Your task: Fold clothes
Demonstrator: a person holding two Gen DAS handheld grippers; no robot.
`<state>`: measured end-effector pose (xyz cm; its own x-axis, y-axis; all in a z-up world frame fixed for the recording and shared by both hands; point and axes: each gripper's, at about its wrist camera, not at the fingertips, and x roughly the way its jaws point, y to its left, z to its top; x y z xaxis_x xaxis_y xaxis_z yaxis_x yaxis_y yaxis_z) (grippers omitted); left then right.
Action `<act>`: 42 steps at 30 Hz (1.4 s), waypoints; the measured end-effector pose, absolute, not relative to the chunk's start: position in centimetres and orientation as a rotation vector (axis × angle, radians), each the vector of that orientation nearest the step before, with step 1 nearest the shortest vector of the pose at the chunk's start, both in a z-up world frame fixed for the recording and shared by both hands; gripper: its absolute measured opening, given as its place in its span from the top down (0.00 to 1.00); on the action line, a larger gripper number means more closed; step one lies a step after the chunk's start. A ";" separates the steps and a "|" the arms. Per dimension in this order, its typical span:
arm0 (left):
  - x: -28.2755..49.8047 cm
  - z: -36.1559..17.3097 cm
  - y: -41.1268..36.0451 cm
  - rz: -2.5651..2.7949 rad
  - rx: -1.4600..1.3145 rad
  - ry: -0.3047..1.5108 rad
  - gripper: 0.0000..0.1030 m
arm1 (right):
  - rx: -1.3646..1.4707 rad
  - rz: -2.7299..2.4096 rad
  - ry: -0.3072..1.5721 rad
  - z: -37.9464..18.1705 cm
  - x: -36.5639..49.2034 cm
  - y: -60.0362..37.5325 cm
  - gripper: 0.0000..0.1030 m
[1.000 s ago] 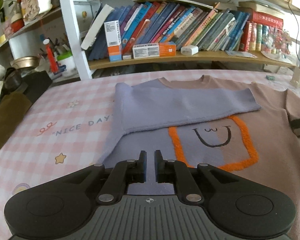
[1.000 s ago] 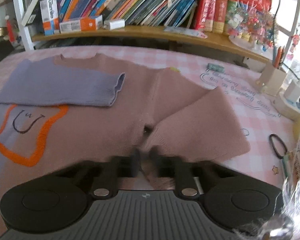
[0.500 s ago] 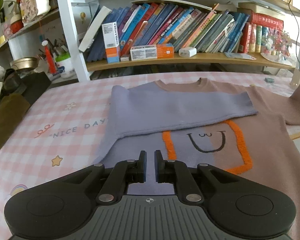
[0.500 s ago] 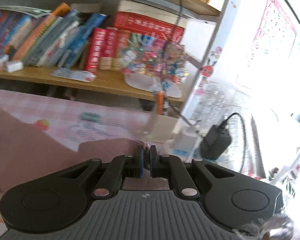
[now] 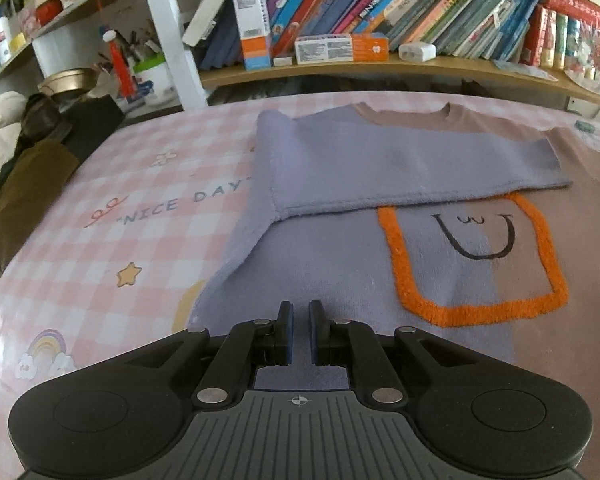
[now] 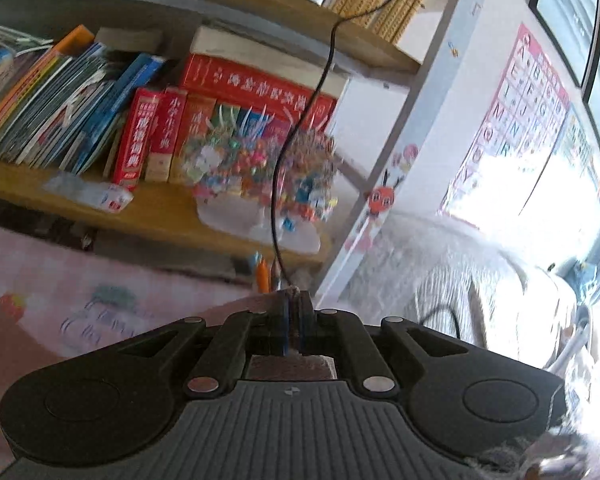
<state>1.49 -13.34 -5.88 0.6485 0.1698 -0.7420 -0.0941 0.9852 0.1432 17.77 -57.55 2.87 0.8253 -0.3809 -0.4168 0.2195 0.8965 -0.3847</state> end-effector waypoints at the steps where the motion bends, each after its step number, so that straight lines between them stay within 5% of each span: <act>1: 1.6 -5.9 -13.6 0.143 0.095 0.853 0.90 | -0.340 -0.328 0.498 3.0 18.2 -57.5 0.97; 10: 2.2 -6.0 -14.8 0.121 0.099 0.849 0.90 | -0.294 -0.299 0.579 3.0 18.6 -58.5 0.93; 11: 2.2 -5.9 -14.8 0.123 0.095 0.847 0.90 | -0.287 -0.288 0.589 2.8 18.2 -58.5 0.87; 13: 2.2 -5.4 -14.3 0.142 0.085 0.830 0.90 | -0.273 -0.265 0.609 2.5 17.4 -58.5 0.56; 17: 2.0 -4.3 -13.1 0.179 0.068 0.789 0.90 | -0.217 -0.157 0.625 2.4 14.2 -56.7 0.57; 21: 2.2 -4.3 -11.9 0.177 0.065 0.779 0.71 | -0.136 0.080 0.734 0.5 9.2 -52.0 0.58; 34: 3.0 -4.9 -8.6 0.128 0.040 0.780 0.70 | 0.012 0.140 0.886 -3.4 2.5 -44.1 0.60; 42: 4.2 -5.7 -7.6 0.070 -0.058 0.827 0.70 | 0.037 0.079 0.900 -3.9 1.1 -42.4 0.78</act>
